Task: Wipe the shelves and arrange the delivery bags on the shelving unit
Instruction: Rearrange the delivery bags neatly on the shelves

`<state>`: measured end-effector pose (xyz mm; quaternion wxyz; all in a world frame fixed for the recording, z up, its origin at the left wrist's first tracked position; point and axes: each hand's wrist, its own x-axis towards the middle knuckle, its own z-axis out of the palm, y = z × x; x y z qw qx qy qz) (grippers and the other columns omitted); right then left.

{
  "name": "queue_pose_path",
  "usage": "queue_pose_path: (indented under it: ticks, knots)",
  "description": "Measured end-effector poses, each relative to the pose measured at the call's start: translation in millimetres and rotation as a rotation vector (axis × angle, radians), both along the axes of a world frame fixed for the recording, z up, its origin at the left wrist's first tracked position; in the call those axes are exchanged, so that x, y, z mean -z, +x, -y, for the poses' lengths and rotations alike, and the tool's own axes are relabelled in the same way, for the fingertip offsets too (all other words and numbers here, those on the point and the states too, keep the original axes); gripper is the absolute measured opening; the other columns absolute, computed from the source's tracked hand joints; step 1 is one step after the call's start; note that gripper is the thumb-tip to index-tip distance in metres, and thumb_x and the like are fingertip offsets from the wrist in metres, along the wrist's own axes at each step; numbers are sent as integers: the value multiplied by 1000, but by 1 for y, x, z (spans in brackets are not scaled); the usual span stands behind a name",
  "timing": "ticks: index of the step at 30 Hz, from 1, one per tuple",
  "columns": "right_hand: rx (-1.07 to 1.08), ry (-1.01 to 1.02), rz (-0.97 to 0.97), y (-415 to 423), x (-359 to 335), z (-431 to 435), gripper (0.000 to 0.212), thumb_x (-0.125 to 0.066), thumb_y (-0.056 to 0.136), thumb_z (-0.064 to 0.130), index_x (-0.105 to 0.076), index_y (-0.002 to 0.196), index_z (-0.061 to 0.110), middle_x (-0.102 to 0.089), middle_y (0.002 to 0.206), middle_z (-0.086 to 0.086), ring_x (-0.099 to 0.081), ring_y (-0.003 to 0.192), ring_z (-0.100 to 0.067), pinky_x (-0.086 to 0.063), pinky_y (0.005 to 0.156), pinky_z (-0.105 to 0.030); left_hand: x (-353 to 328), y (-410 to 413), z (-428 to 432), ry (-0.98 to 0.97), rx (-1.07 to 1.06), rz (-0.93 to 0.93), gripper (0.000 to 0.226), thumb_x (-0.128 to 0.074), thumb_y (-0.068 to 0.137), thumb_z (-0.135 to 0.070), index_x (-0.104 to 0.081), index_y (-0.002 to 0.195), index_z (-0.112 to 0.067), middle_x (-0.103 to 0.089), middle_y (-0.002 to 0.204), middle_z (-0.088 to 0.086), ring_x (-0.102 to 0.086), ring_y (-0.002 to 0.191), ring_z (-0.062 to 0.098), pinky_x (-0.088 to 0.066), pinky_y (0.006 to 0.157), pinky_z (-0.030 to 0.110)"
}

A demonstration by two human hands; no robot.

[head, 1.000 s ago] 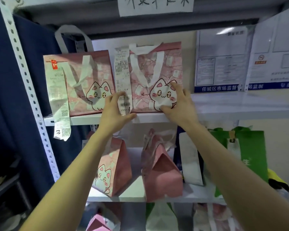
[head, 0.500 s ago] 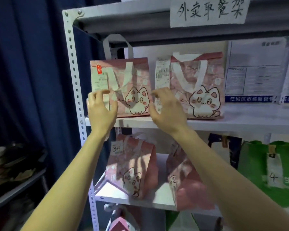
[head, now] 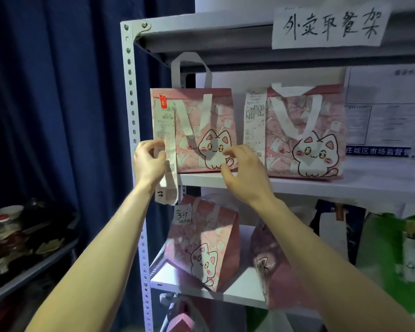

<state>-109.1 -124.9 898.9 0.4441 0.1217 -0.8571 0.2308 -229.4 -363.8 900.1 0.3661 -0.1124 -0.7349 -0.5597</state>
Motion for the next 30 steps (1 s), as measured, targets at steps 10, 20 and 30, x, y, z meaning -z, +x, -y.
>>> queue_pose_path:
  ticks: [10, 20, 30]
  knots:
    - [93, -276, 51, 26, -9, 42, 65, -66, 99, 39, -39, 151, 10, -53, 146, -9, -59, 123, -25, -48, 93, -35, -1, 67, 52, 147, -58, -160, 49, -53, 87, 6, -82, 114, -21, -74, 120, -10, -72, 110, 3, -60, 99, 25]
    - [-57, -539, 93, 81, 6, 62, 25, -42, 113, 26, -55, 105, 6, -69, 105, -9, -67, 102, -29, -56, 86, -49, 13, 174, 67, 162, 110, -172, 50, -52, 89, 9, -80, 119, -20, -72, 126, -8, -72, 115, 10, -60, 103, 38]
    - [99, -690, 11, 218, 66, 16, 21, -44, 112, 24, -57, 99, 16, -63, 84, 6, -61, 79, -13, -51, 70, -38, 64, 291, 19, 124, 450, -21, 70, -72, 102, -9, -42, 159, -39, -72, 129, -8, -71, 121, 11, -61, 99, 34]
